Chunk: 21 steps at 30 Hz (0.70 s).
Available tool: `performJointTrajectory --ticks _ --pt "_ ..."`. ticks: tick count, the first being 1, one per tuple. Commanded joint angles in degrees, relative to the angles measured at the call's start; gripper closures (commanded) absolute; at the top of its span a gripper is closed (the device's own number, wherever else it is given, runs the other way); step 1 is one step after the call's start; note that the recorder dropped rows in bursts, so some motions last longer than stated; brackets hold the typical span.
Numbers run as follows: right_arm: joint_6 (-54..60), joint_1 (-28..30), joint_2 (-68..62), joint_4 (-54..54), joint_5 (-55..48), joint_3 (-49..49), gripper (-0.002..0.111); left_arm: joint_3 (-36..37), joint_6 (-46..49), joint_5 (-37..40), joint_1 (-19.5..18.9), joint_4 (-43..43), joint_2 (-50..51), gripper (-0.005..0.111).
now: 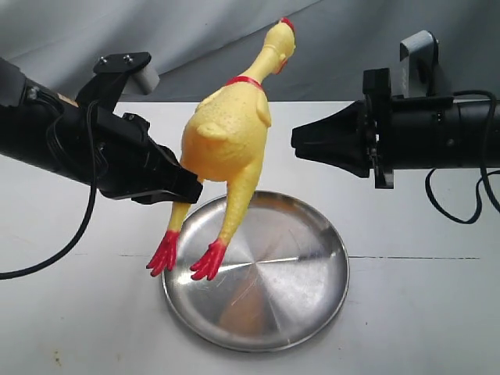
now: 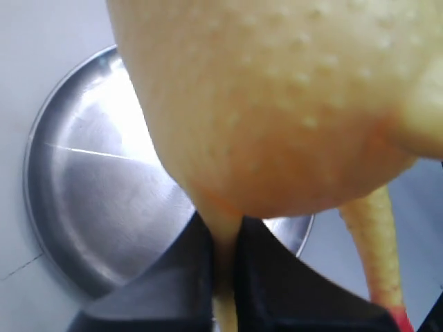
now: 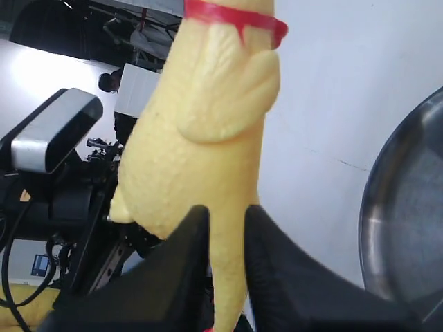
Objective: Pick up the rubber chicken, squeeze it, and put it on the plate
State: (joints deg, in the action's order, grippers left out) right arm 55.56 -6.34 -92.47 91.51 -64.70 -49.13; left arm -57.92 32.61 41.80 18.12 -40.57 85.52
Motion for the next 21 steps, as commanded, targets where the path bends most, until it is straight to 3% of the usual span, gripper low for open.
performJointTrajectory --ticks 1,2,6,13,21 --pt "1.35 0.48 0.07 2.15 1.06 0.28 0.058 -0.53 1.65 0.77 0.15 -2.30 -0.38 0.107" --pt "1.18 0.48 0.07 2.89 2.26 0.28 0.043 -0.53 1.65 0.88 0.15 -2.23 -0.38 0.107" --pt "-2.23 0.26 0.07 3.14 6.60 0.28 0.004 -0.53 1.71 1.23 0.15 -2.32 -0.28 0.107" --pt "-3.60 -0.70 0.07 8.34 5.63 0.28 0.003 -0.53 2.62 1.61 0.15 -2.66 0.09 0.107" --pt "-4.99 -4.27 -2.48 6.09 5.13 -5.02 0.003 -0.67 8.00 2.66 0.15 -7.05 0.09 0.107"
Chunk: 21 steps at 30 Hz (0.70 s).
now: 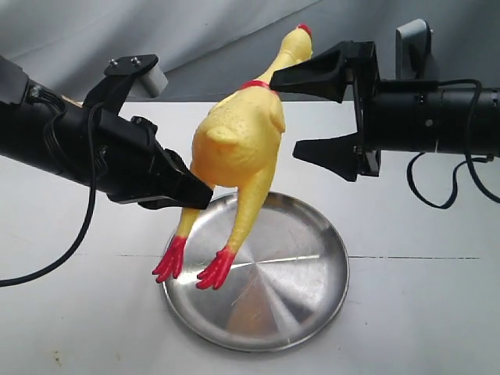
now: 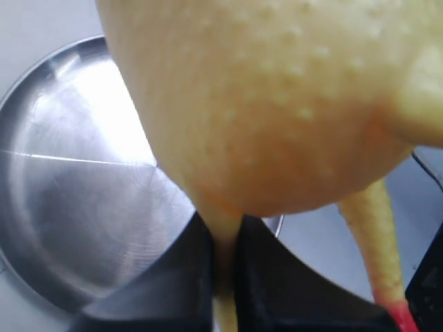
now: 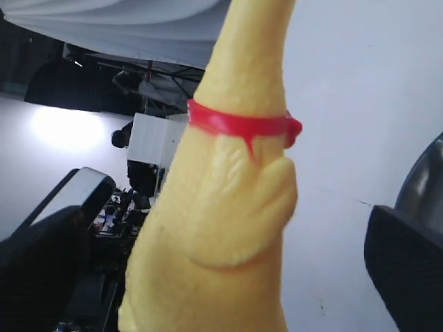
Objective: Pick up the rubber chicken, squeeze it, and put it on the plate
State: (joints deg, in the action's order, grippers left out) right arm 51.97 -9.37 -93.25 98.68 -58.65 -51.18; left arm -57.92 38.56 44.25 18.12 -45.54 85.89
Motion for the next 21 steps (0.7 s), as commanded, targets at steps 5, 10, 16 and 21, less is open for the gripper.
performJointTrajectory --ticks 5,10,16,21 --pt "-2.75 -1.51 -5.18 -1.07 -3.12 -6.39 0.003 -0.67 2.18 1.97 0.15 -2.18 -0.27 0.107" --pt "-2.93 -2.65 -8.51 -1.07 -8.78 -8.74 0.003 -0.67 3.00 1.97 0.15 -2.18 -0.27 0.107" --pt "-2.78 -5.25 -9.67 -0.79 -7.71 -8.93 0.004 -0.67 3.38 1.86 0.15 -1.95 -0.27 0.107" --pt "-2.98 -4.88 -9.67 -0.92 -6.91 -8.93 0.024 -0.67 3.38 1.72 0.15 -1.95 -0.27 0.107"
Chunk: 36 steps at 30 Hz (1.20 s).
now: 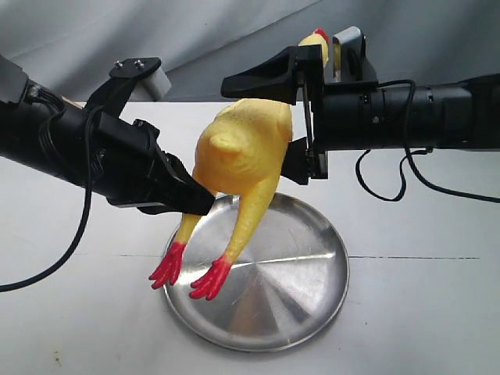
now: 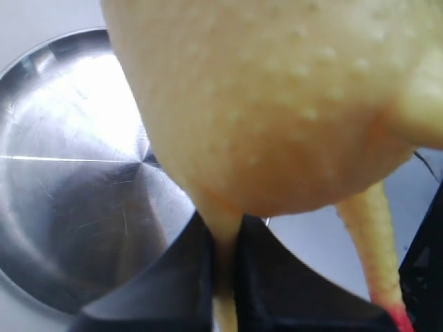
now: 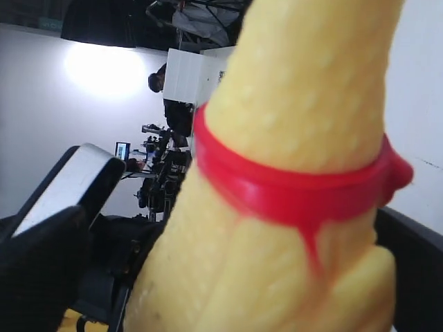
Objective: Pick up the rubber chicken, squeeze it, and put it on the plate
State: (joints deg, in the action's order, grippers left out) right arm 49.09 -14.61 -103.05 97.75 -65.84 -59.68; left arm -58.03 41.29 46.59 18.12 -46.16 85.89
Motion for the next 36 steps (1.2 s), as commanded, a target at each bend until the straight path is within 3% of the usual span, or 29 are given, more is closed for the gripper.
performJointTrajectory --ticks 1,2,5,6,20,23,25,30,32,36 --pt "-0.24 0.37 0.13 -0.34 0.28 -0.43 0.036 -0.56 0.65 -0.74 0.15 -1.33 -0.27 0.107" --pt "-0.24 0.37 0.13 -0.76 0.28 -0.43 0.047 -0.56 0.65 -0.74 0.15 -1.33 -0.27 0.107" --pt "0.24 0.37 0.13 -2.18 -0.57 -0.43 0.100 -0.56 0.65 -0.74 0.15 -1.33 -0.27 0.107" --pt "0.65 0.37 0.13 -2.30 -1.03 -0.43 0.107 -0.56 0.65 -0.74 0.15 -1.33 -0.27 0.107" --pt "0.54 0.37 0.13 -2.43 -0.10 -0.43 0.107 -0.56 0.65 -0.74 0.15 -1.33 -0.27 0.107" --pt "0.54 0.37 0.13 -2.43 -0.10 -0.43 0.096 -0.56 0.65 -0.74 0.15 -1.33 -0.27 0.107" --pt "0.54 0.37 0.13 -2.43 0.01 -0.43 0.080 -0.56 0.65 -0.74 0.15 -1.33 -0.27 0.107" --pt "1.36 0.37 0.13 -2.31 4.35 -0.43 0.019 -0.56 0.65 -0.74 0.15 -1.33 -0.27 0.107" --pt "1.36 0.37 0.13 -2.31 5.42 -0.43 0.003 -0.56 0.65 -0.74 0.15 -1.33 -0.27 0.107" --pt "-1.81 0.37 0.13 -2.19 4.46 -0.43 0.003 -0.56 0.65 -0.74 0.15 -1.33 -0.27 0.107"
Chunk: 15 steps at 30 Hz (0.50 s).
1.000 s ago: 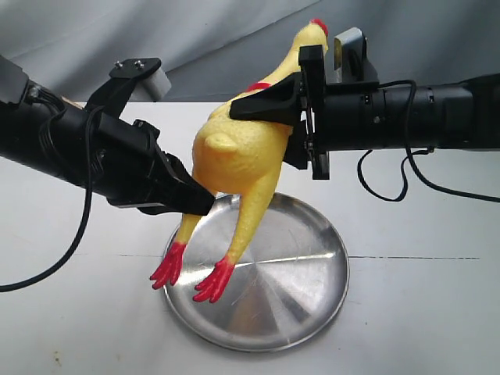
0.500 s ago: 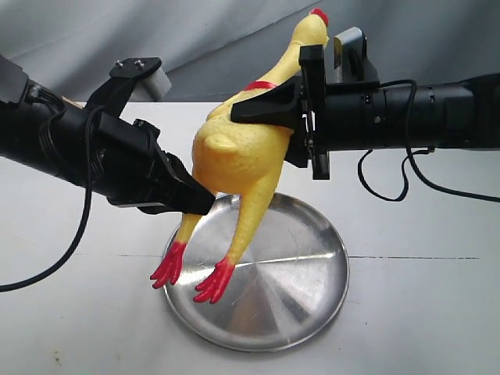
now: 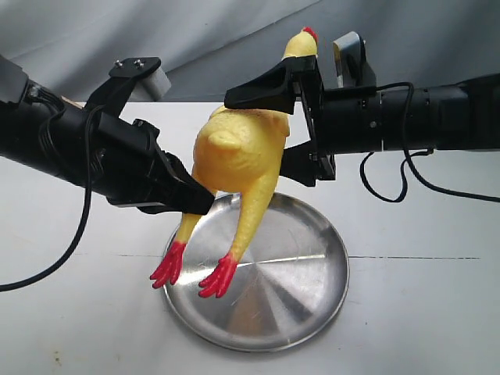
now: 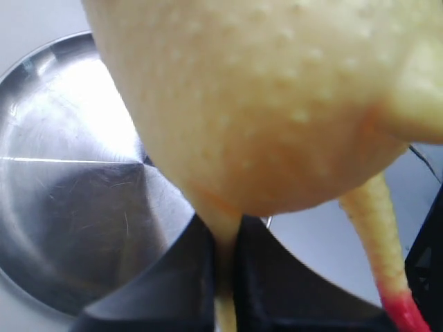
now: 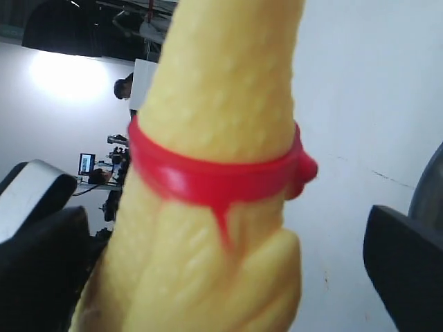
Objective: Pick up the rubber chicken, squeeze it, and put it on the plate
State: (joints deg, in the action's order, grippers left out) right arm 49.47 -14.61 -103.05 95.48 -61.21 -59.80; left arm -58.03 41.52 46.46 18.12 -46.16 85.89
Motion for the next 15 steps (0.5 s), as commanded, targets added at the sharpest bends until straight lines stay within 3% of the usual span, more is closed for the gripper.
performJointTrajectory --ticks 1,8,11,13,15 --pt "-2.48 0.37 0.13 0.18 -0.51 -0.30 0.003 -0.56 0.42 -0.60 0.15 -1.23 -0.27 0.107" --pt "-2.53 0.37 0.13 4.47 -7.50 -0.30 0.003 -0.56 0.42 -0.60 0.15 -0.43 -0.27 0.107" --pt "-2.60 0.37 0.13 4.47 -7.74 -0.30 0.008 -0.56 0.42 -0.60 0.15 -0.43 -0.27 0.107" --pt "-2.86 0.37 0.13 3.10 -6.78 -0.30 0.025 -0.56 0.42 -0.60 0.15 -0.43 -0.27 0.107" --pt "-2.86 0.37 0.13 1.70 -6.42 -0.30 0.054 -0.56 0.42 -0.60 0.15 -0.43 -0.27 0.107"
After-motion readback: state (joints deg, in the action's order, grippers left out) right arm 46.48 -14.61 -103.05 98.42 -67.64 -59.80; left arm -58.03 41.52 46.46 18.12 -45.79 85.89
